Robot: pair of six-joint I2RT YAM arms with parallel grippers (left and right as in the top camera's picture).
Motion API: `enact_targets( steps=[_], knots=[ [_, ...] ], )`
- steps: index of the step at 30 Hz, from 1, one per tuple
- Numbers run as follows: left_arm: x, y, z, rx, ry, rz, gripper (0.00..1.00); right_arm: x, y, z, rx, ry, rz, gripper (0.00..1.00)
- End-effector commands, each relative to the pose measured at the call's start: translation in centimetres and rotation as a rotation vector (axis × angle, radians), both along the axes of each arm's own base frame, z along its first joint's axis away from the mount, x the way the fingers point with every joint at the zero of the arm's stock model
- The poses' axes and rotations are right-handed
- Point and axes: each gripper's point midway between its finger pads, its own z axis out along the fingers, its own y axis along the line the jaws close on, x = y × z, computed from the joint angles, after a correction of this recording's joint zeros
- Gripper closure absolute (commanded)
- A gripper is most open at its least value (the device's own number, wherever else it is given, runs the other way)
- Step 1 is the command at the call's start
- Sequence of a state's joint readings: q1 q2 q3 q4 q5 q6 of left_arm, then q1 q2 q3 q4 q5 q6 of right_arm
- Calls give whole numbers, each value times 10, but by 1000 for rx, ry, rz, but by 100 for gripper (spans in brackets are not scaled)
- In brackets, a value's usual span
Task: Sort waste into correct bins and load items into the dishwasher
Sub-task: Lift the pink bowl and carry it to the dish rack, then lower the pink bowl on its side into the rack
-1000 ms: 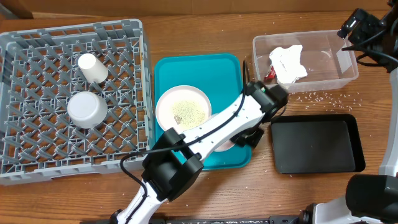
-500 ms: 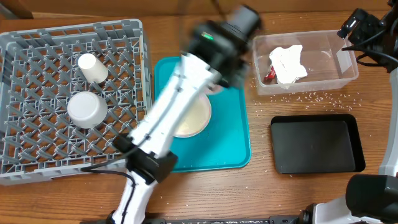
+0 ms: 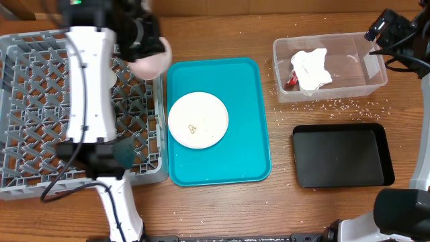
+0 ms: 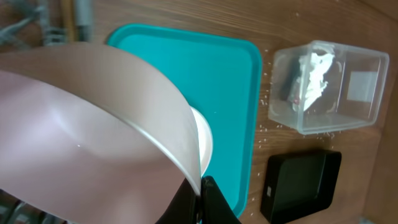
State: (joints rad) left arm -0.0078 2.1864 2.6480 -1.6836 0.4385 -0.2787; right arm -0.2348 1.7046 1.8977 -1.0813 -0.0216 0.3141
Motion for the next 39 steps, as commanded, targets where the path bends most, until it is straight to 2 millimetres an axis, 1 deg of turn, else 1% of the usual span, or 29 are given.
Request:
enact_targets(
  steps=[1,4,9,10,13,16,18,22,25,28,31,36,39],
  knots=[
    [-35,13,34,37,-59,-3,96,-1,-1,14,-10,-36,-8,0],
    [-68,39,23,150,12,71,96,-1,-1,14,-10,-36,-8,0],
    [-112,60,15,165,82,127,96,-1,-1,14,-10,-36,-8,0],
    [-120,62,13,152,94,136,96,-1,-1,14,-10,-36,-8,0],
    [-141,59,9,73,107,100,96,-1,-1,14,-10,-36,-8,0],
    [-157,55,4,-26,100,38,96,-1,-1,14,-10,-36,-8,0],
    [-161,53,1,-98,84,-3,96,-1,-1,14,-10,-36,-8,0],
    [-159,53,-4,-212,-3,-104,96,-1,-1,14,-9,-35,-8,0],
    [-154,60,-9,-291,-53,-95,96,-1,-1,14,-10,-35,-8,0],
    [-151,69,-14,-382,-79,-41,96,-1,-1,14,-10,-35,-8,0],
    [-150,85,-25,-421,-142,-16,96,-1,-1,14,-10,-35,-8,0],
    [-146,123,-54,-405,-197,73,96,-1,-1,14,-10,-35,-8,0],
    [-145,135,-71,-378,-239,64,96,-1,-1,14,-10,-35,-8,0]
  ],
)
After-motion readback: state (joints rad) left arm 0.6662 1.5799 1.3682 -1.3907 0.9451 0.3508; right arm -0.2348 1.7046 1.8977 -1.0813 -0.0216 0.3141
